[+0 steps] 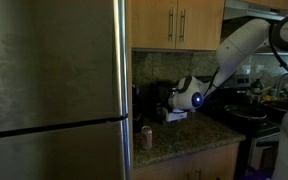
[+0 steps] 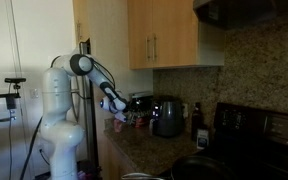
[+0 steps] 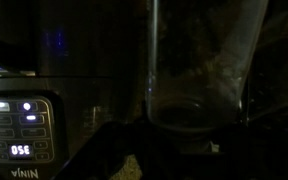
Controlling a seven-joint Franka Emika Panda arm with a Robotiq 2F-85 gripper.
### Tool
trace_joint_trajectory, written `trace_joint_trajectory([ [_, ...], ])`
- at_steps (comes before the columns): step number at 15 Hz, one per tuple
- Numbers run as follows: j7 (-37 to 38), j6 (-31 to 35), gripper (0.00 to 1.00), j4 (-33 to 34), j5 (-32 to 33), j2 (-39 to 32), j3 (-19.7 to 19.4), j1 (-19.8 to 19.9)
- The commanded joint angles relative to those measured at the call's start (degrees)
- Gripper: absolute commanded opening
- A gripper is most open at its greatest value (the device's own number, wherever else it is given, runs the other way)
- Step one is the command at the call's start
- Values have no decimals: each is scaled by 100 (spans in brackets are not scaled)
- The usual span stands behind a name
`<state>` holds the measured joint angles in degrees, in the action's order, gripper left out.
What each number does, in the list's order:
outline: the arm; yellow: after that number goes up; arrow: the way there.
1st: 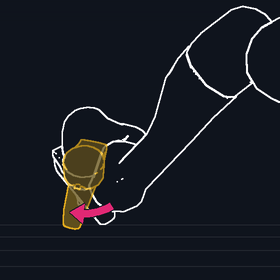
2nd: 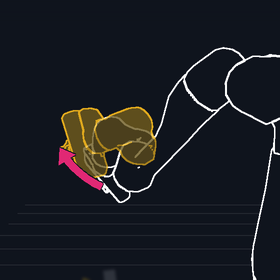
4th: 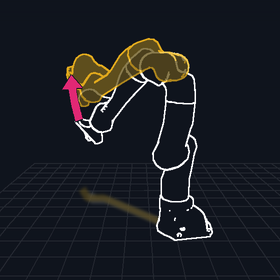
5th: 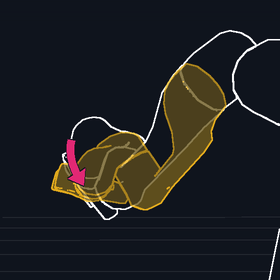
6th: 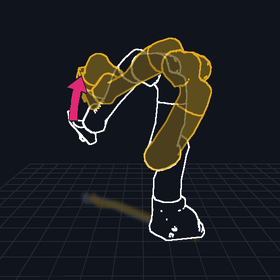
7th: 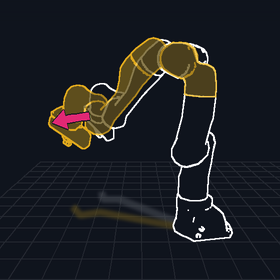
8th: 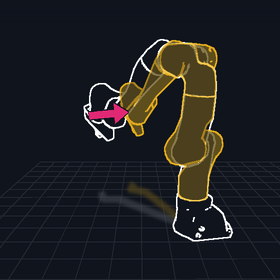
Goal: Pick the bottle and put it upright
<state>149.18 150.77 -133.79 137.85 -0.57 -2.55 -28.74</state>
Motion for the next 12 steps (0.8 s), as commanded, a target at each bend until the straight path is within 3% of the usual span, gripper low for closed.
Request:
trace_joint_trajectory([
  [1, -24, -113, 27, -54, -49, 64, 742, 680],
  [2, -21, -136, 52, -80, -53, 90, 868, 770],
  [5, -23, -137, 52, -76, -53, 52, 999, 906],
  [6, -24, -137, 27, -76, -53, 42, 1002, 916],
  [12, -29, -515, 27, 25, 17, -201, 1332, 1128],
])
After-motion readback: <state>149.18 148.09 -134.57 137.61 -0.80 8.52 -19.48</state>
